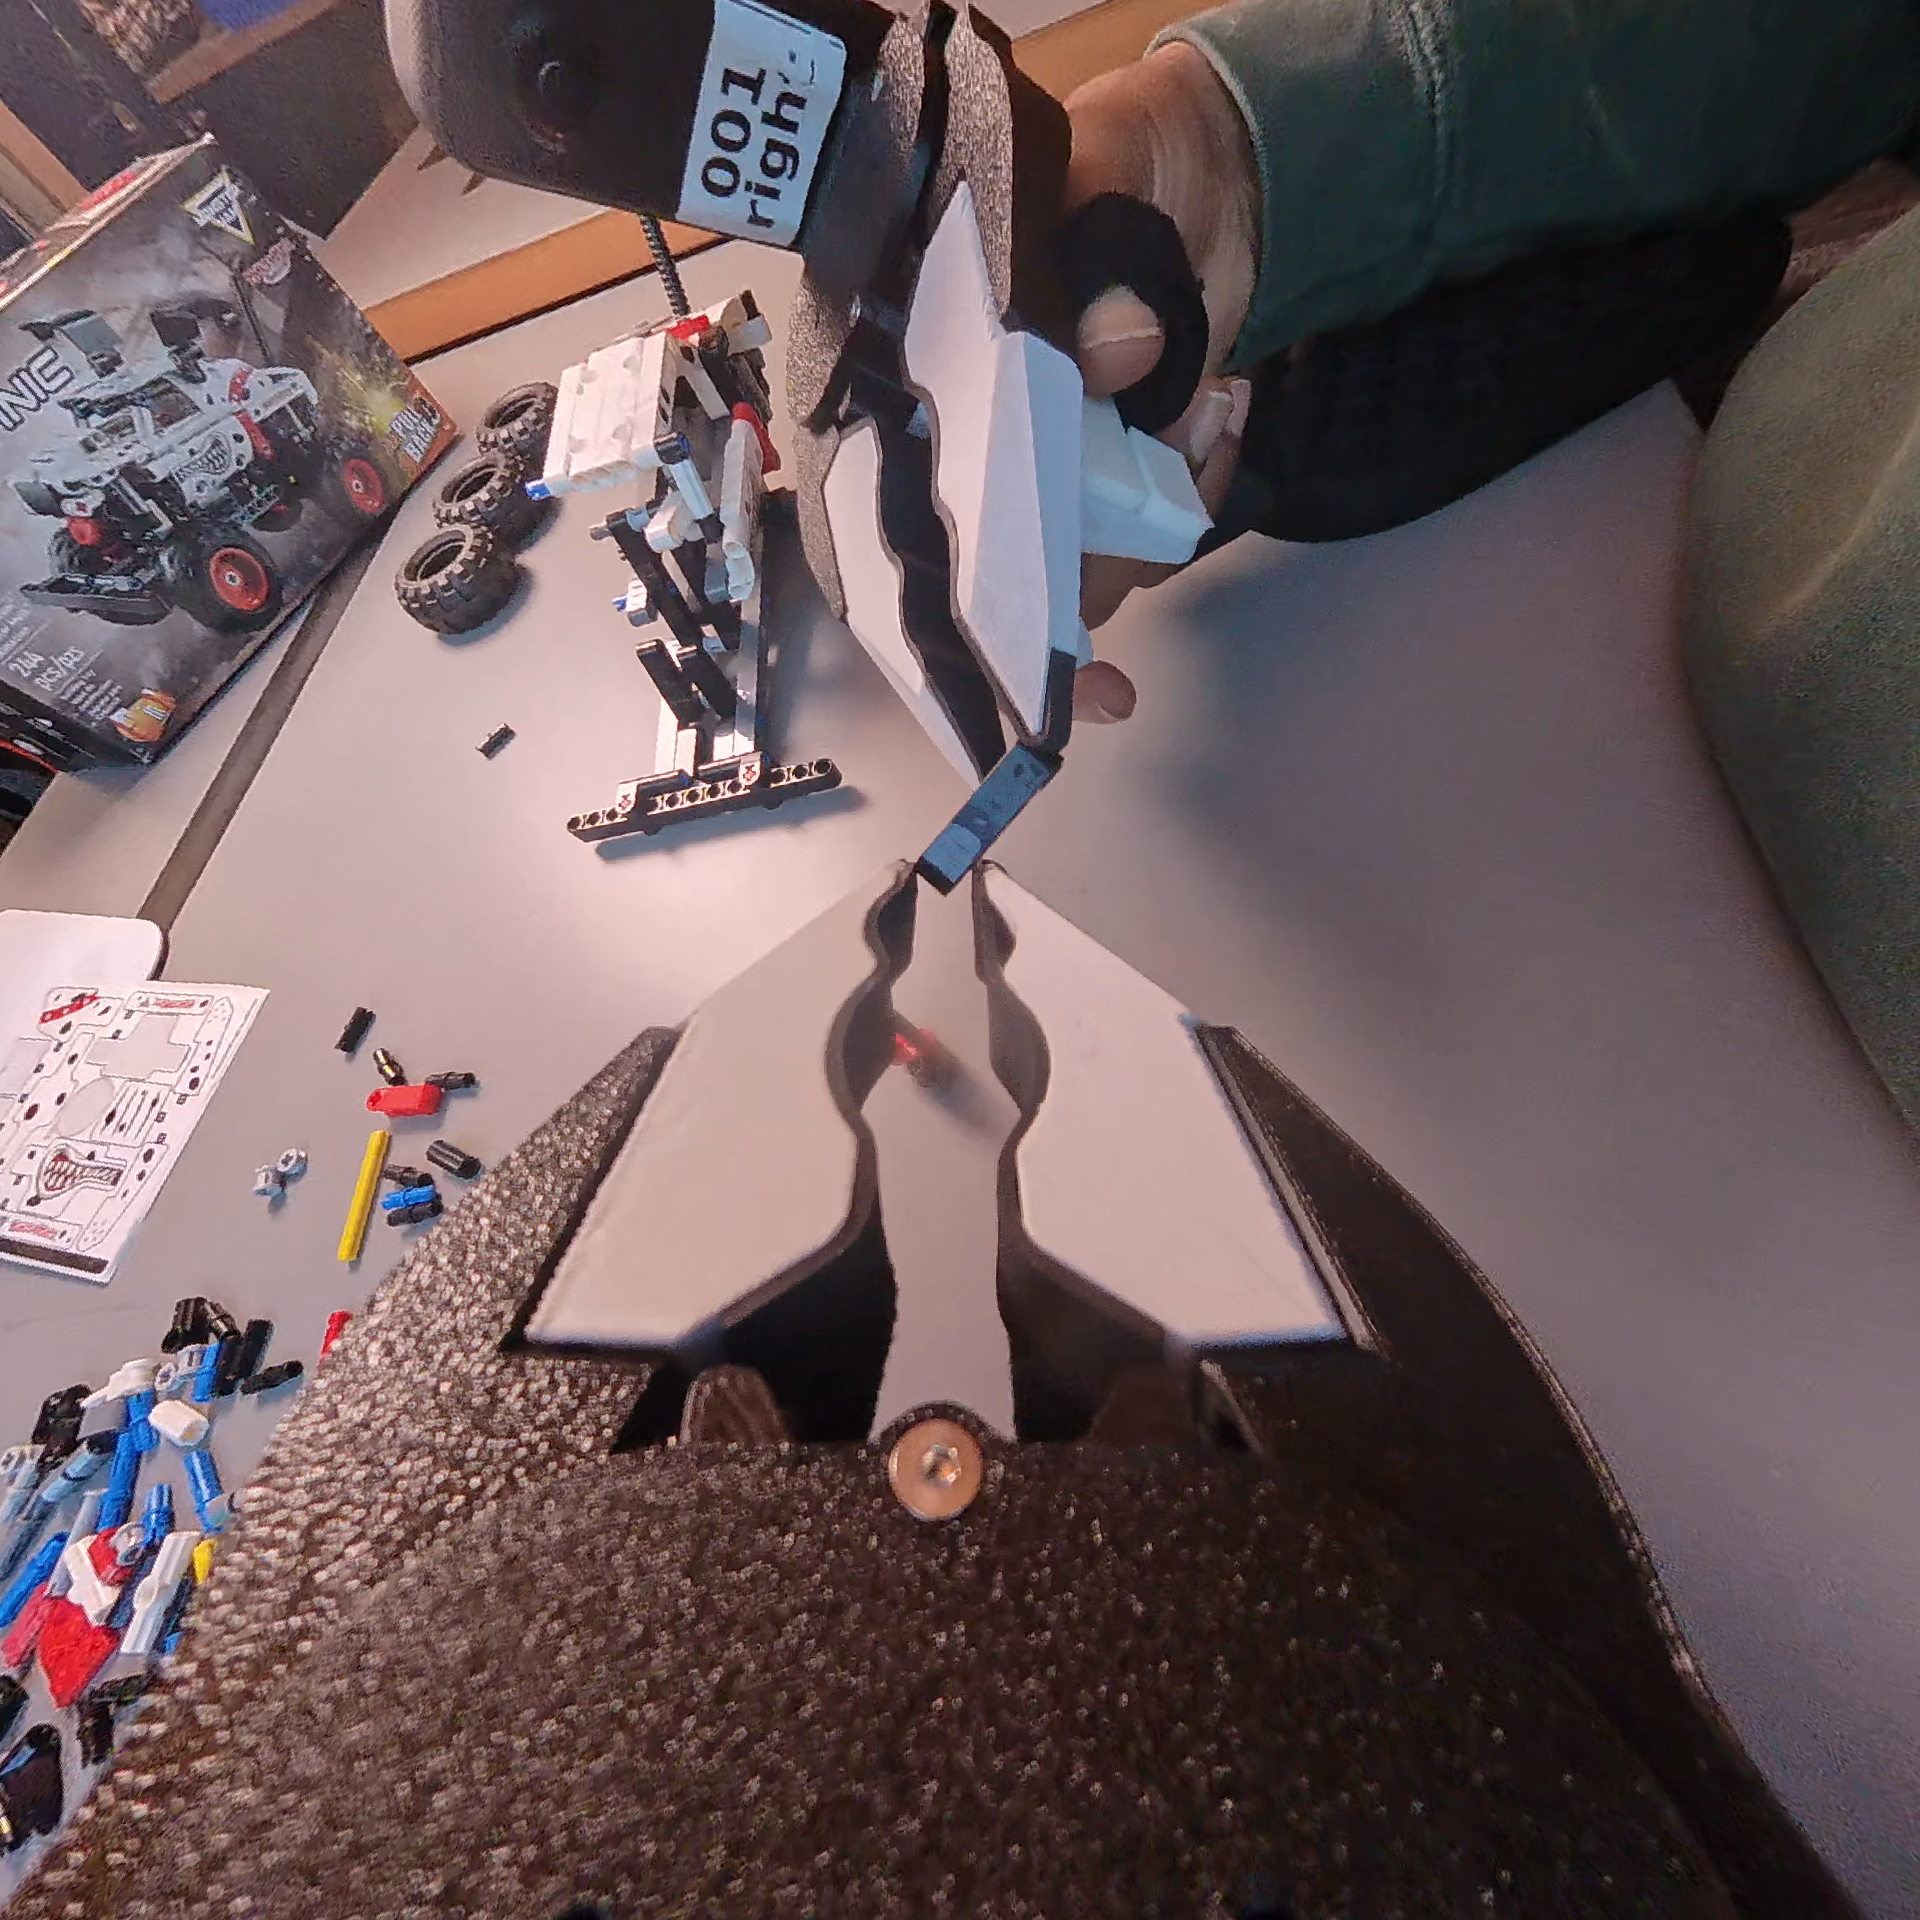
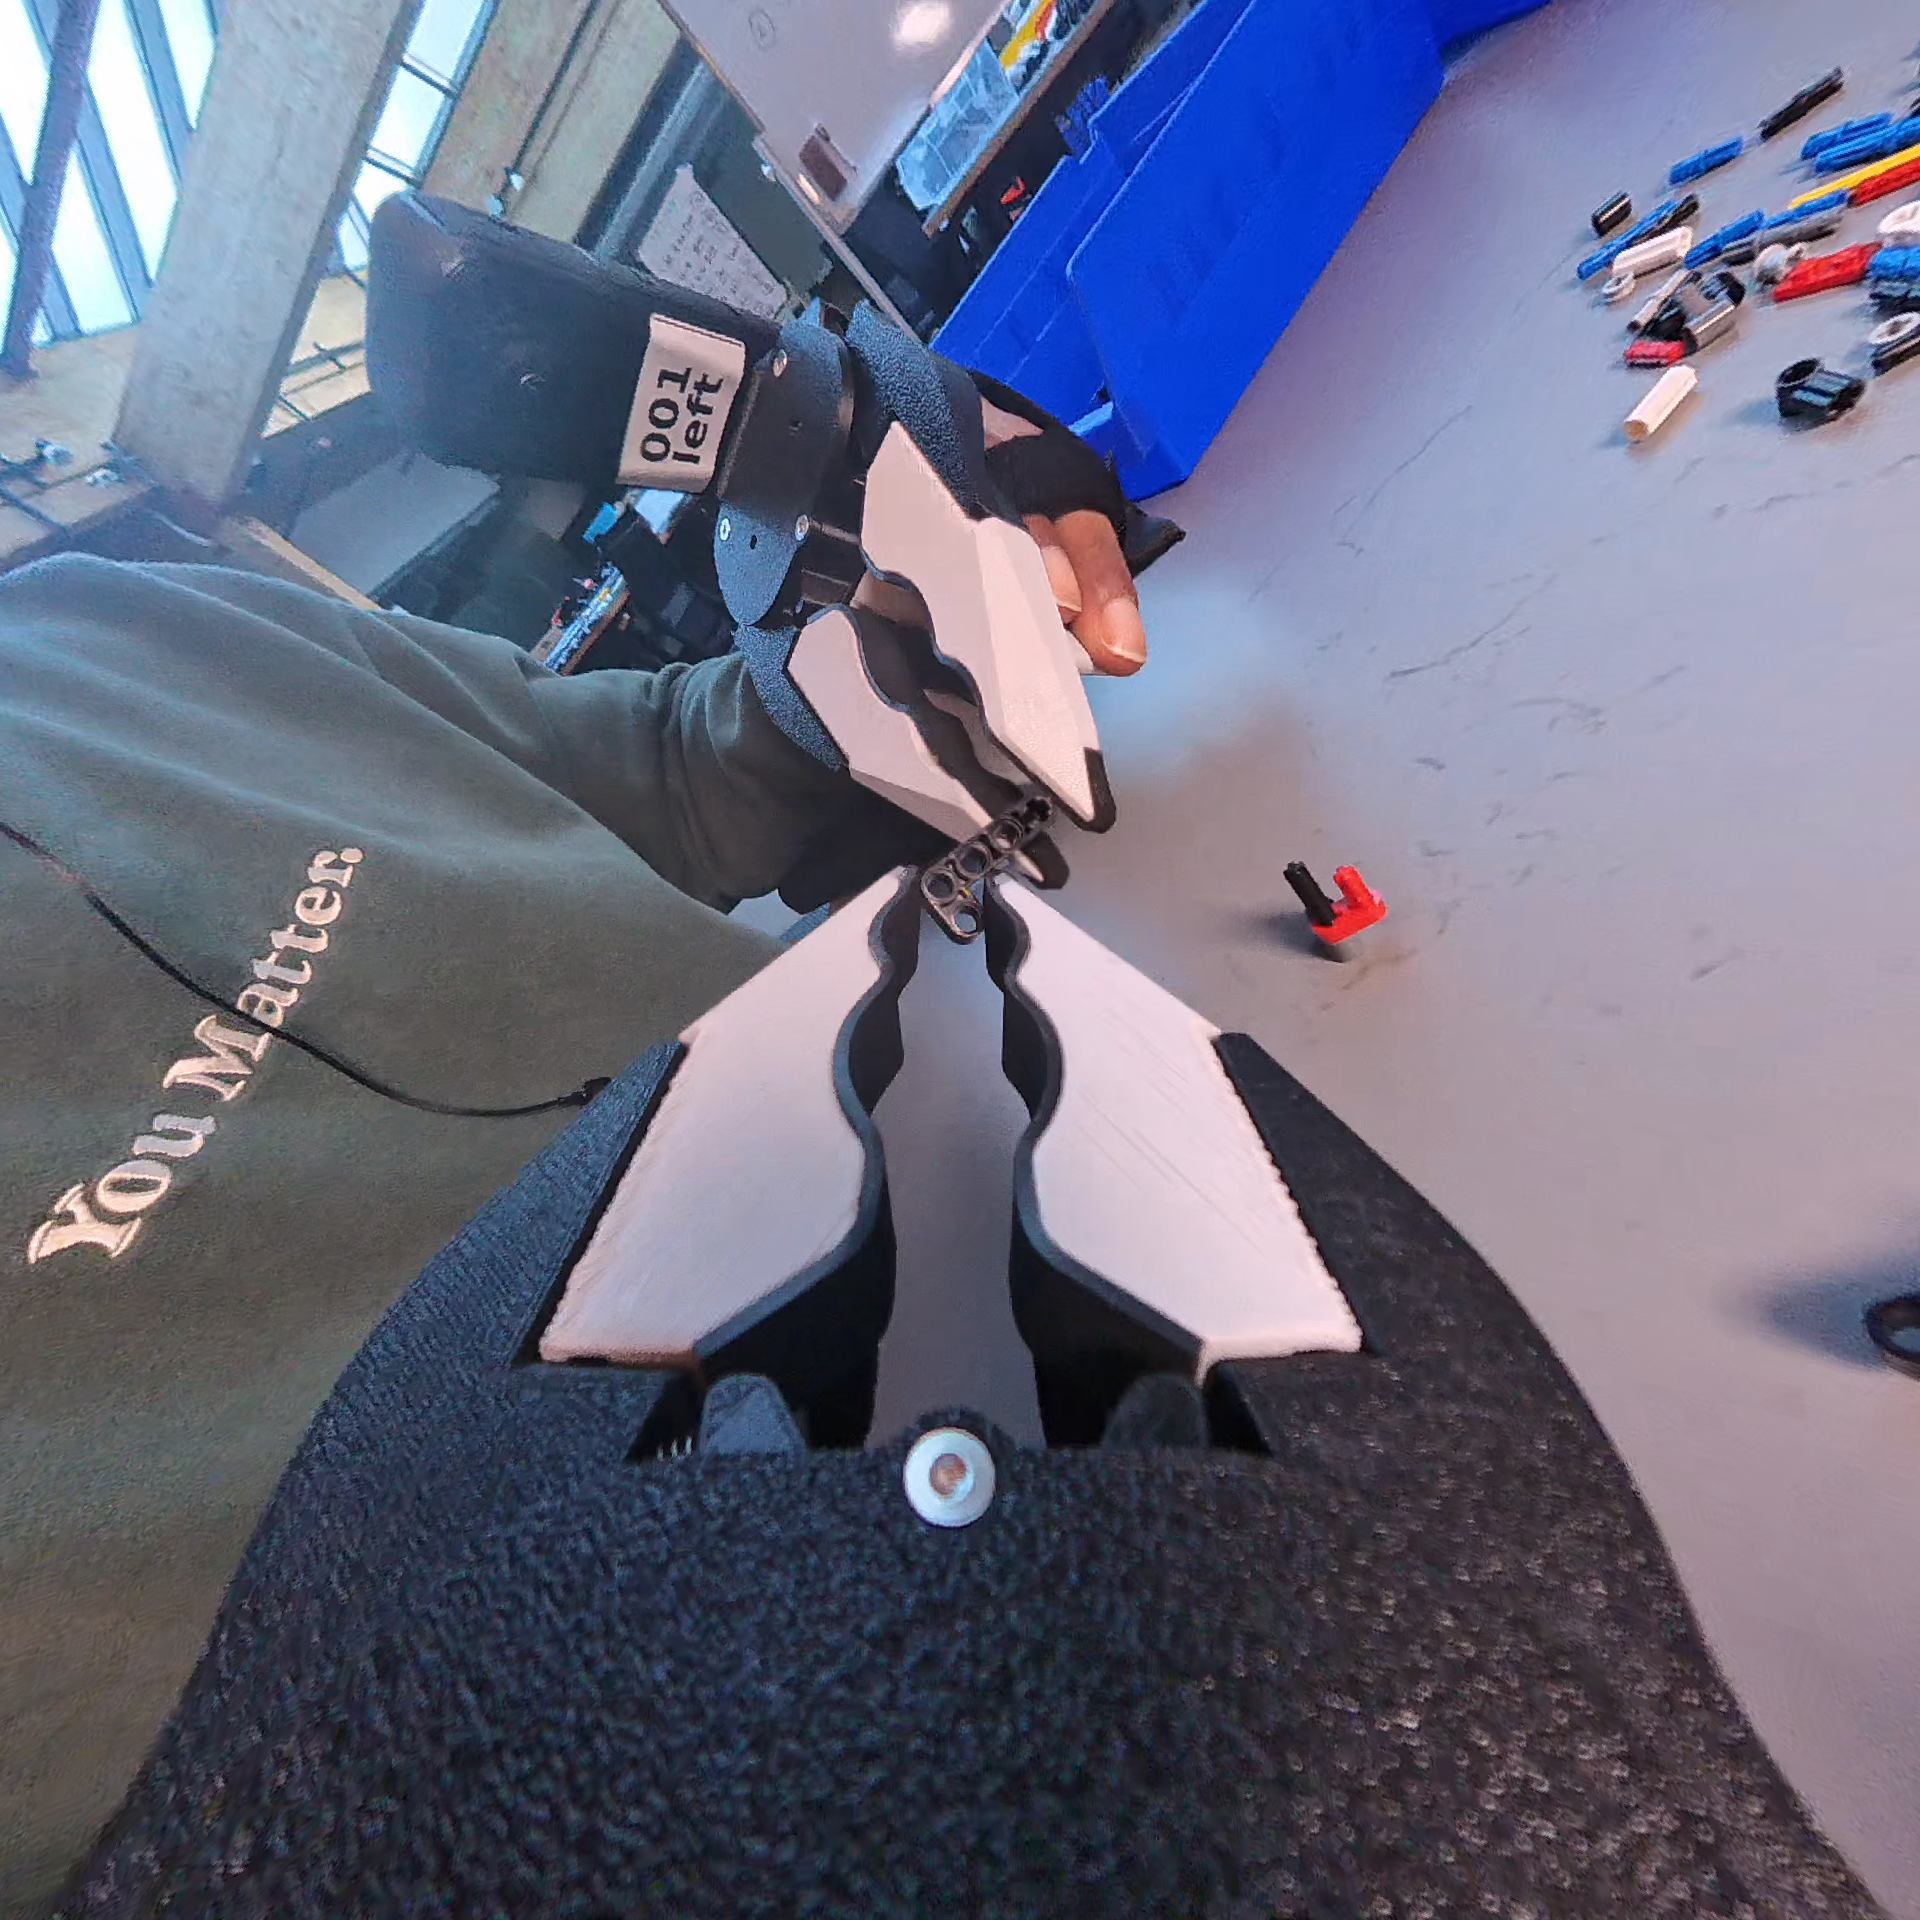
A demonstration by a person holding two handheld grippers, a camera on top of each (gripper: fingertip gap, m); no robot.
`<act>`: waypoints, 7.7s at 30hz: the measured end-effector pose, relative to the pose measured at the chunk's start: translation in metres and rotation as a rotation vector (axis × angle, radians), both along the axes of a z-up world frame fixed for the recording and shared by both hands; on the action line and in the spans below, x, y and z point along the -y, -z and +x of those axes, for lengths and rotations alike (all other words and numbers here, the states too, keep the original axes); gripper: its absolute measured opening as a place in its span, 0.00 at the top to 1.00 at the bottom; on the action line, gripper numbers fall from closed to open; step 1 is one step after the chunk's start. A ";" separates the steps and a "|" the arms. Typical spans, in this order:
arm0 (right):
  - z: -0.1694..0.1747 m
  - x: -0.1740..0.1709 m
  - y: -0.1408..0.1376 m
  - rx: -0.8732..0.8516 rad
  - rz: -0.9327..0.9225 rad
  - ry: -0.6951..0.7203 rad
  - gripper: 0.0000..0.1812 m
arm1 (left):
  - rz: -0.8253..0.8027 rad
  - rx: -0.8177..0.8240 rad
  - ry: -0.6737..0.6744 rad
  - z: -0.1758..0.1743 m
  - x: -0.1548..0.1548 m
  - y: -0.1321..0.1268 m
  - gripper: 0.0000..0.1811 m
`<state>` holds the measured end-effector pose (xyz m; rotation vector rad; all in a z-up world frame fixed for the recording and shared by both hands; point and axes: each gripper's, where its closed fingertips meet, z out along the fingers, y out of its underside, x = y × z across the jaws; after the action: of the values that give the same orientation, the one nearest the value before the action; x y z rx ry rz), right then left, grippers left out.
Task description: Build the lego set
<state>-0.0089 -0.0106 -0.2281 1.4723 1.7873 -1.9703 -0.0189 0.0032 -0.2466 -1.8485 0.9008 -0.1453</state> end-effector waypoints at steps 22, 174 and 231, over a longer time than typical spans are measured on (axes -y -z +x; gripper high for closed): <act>0.000 -0.018 -0.028 -0.126 -0.082 0.043 0.95 | -0.105 0.406 0.005 0.006 -0.002 -0.015 1.00; -0.040 -0.030 0.086 -0.300 1.056 -0.201 0.95 | -0.448 0.117 -0.015 -0.014 0.005 0.070 0.95; -0.017 -0.019 0.063 -0.309 0.939 -0.176 0.85 | -0.410 0.104 -0.043 -0.014 0.012 0.062 0.92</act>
<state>-0.0263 0.0080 -0.2909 1.0952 3.1037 -1.3468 -0.0326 -0.0085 -0.3089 -2.2128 0.7995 -0.4224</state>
